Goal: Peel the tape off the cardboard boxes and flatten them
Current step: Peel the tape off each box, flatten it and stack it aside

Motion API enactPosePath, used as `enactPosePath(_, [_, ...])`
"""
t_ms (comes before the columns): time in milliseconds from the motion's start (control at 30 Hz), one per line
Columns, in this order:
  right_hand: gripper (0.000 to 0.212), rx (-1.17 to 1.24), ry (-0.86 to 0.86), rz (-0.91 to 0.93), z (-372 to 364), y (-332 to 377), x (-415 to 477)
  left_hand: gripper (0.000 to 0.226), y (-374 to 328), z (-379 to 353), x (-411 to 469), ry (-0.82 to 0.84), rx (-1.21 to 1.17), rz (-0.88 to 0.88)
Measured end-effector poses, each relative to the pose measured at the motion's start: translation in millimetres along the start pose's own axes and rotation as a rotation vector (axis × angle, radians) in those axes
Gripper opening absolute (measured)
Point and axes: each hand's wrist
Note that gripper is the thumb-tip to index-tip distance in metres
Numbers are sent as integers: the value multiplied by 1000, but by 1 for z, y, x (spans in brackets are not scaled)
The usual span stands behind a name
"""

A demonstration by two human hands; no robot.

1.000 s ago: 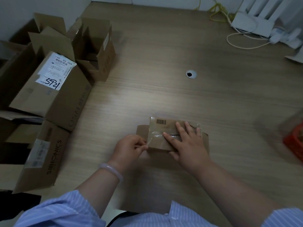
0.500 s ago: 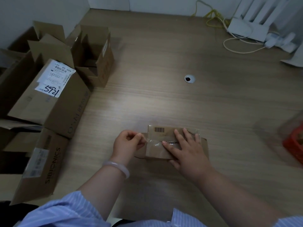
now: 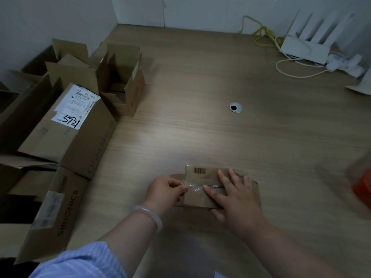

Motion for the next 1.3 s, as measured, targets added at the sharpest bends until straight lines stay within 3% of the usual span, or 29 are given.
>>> enactPosePath(300, [75,3,-18,47,1,5,-5,22,4,0,-6,-72,24,-71])
enactPosePath(400, [72,18,-18,58,0,5,-6,20,5,3,-4,-188,206,-230])
enactPosePath(500, [61,17,-11,98,-2,6,-12,21,-10,14,1,-304,61,-274])
enactPosePath(567, [59,19,-3,111,-4,7,-14,21,-32,26,6,-240,34,-286])
enactPosePath(667, [60,25,-4,111,-4,7,-14,19,-48,36,11,-199,220,-322])
enactPosePath(767, [60,26,-3,116,-2,7,-13,15,-38,29,6,-174,284,-299])
enactPosePath(867, [60,31,4,112,-1,7,-13,27,-19,18,3,-60,305,-227])
enactPosePath(1033, [59,40,-5,113,-2,8,-13,15,-12,19,7,-52,285,-163])
enactPosePath(1300, [61,32,-25,143,-5,6,-16,21,-24,24,16,-36,436,-209])
Point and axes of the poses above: each hand's wrist, its own x-axis towards the middle knuckle, its own z-axis out of the back of the hand, y = z × x, and after that the axes turned 15 degrees about z, right-handed
